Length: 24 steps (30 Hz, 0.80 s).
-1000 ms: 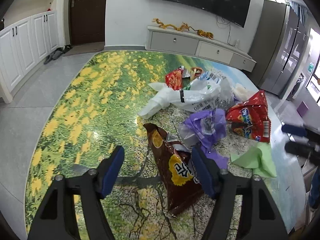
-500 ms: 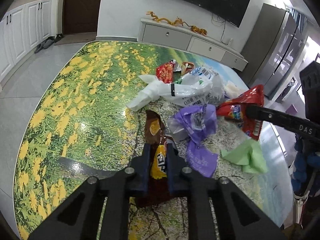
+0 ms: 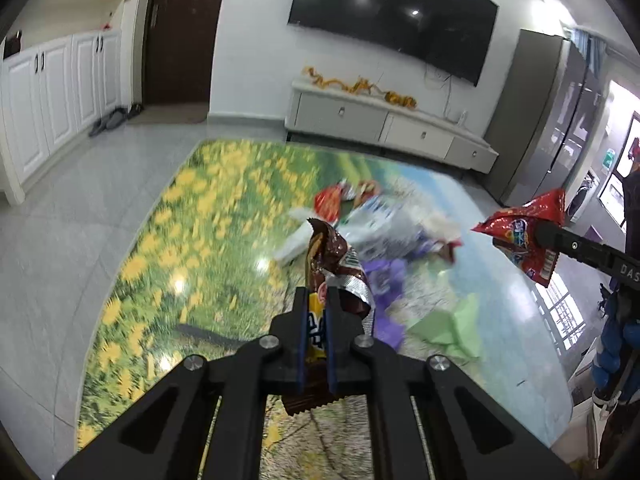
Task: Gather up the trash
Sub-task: 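Carry both wrappers over the trash bin and open both tools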
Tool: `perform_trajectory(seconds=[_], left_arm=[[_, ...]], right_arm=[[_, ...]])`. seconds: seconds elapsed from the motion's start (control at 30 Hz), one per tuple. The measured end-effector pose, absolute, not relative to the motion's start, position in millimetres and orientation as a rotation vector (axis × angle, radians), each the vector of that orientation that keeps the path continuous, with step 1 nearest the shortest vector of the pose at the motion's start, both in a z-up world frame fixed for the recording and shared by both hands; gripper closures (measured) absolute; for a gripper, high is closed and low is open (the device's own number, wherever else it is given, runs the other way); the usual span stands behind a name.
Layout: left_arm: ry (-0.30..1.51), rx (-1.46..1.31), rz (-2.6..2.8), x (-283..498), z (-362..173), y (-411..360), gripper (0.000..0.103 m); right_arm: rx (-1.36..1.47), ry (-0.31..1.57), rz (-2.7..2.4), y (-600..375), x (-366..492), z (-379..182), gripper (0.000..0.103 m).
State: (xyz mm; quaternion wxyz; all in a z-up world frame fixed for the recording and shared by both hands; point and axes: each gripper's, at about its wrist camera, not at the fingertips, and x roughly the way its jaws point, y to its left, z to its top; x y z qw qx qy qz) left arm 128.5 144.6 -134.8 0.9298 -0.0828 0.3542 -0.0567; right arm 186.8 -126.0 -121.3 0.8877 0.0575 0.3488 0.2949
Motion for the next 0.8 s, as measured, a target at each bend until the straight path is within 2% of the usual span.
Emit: perform_trajectory(seconds=[0.2, 0.4, 0.6, 0.8], left_arm=[[0.68, -0.106, -0.205, 138, -93, 91, 0.096], [0.717, -0.02, -0.389, 183, -72, -29, 0.096], [0.795, 0.067, -0.55, 226, -83, -167, 0.096], [0.911, 0.088, -0.645, 264, -120, -278, 0.092]], right_arm=[[0.169, 0.656, 0.484, -210, 165, -104, 0.094], [0.267, 0.634, 0.223, -339, 144, -112, 0.094], [0.356, 0.691, 0.028, -435, 150, -147, 0.094], [0.426, 0.811, -0.056, -488, 183, -197, 0.094]])
